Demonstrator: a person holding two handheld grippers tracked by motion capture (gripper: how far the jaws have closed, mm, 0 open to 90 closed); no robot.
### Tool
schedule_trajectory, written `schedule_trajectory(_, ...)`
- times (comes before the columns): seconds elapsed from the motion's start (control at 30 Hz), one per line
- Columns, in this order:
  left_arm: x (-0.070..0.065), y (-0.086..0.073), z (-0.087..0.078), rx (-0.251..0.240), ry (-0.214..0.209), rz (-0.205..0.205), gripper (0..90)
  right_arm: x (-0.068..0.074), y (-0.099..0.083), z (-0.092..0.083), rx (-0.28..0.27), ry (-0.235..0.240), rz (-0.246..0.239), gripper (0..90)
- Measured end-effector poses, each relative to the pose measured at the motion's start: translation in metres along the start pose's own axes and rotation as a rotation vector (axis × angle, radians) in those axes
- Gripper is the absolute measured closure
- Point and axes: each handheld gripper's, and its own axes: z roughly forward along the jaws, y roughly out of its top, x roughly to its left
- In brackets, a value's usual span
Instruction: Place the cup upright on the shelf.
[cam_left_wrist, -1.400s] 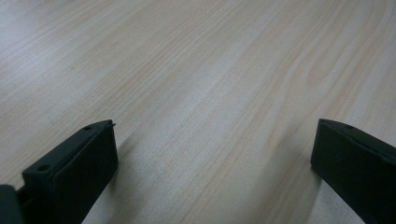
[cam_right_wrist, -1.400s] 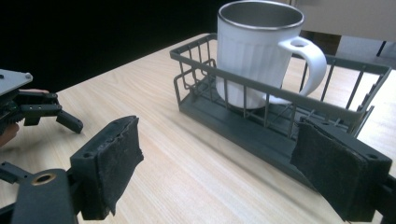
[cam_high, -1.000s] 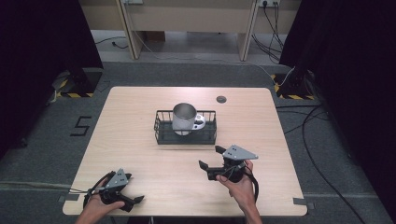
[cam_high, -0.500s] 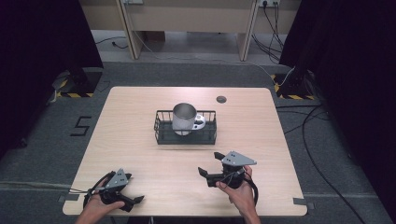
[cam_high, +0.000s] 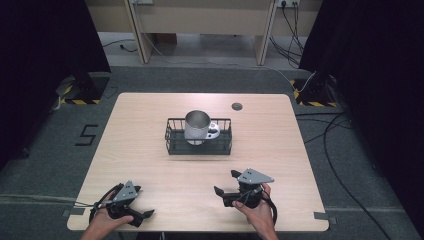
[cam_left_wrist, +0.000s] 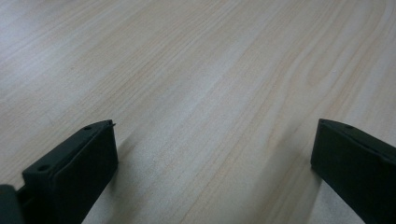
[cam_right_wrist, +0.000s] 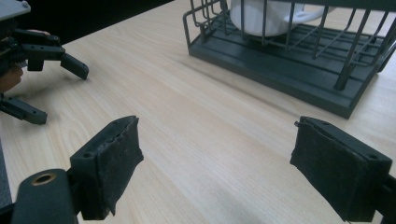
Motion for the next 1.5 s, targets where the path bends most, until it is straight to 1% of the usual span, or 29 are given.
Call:
schedule_trajectory(0.37,0.0,0.0,0.0,0.0,0.0,0.0,0.0,0.002,-0.012,-0.002,0.022,0.007,0.014,15.1)
schedule_trajectory(0.5,0.0,0.0,0.0,0.0,0.0,0.0,0.0,0.002,-0.016,-0.003,0.027,0.007,0.007,15.1)
schedule_trajectory(0.53,0.0,0.0,0.0,0.0,0.0,0.0,0.0,0.002,-0.017,-0.003,0.031,0.009,0.016,15.1)
schedule_trajectory(0.6,0.0,0.0,0.0,0.0,0.0,0.0,0.0,0.003,-0.019,-0.003,0.035,0.011,0.018,15.1)
schedule_trajectory(1.03,0.0,0.0,0.0,0.001,0.0,0.0,0.0,0.009,-0.028,-0.006,0.054,0.015,0.015,15.1)
schedule_trajectory(1.23,0.0,0.0,0.0,0.0,0.0,0.0,0.0,0.01,-0.033,-0.007,0.071,0.011,0.023,15.1)
schedule_trajectory(1.5,0.0,0.0,0.0,0.001,0.0,0.0,0.0,0.011,-0.041,-0.006,0.11,0.007,0.041,15.1)
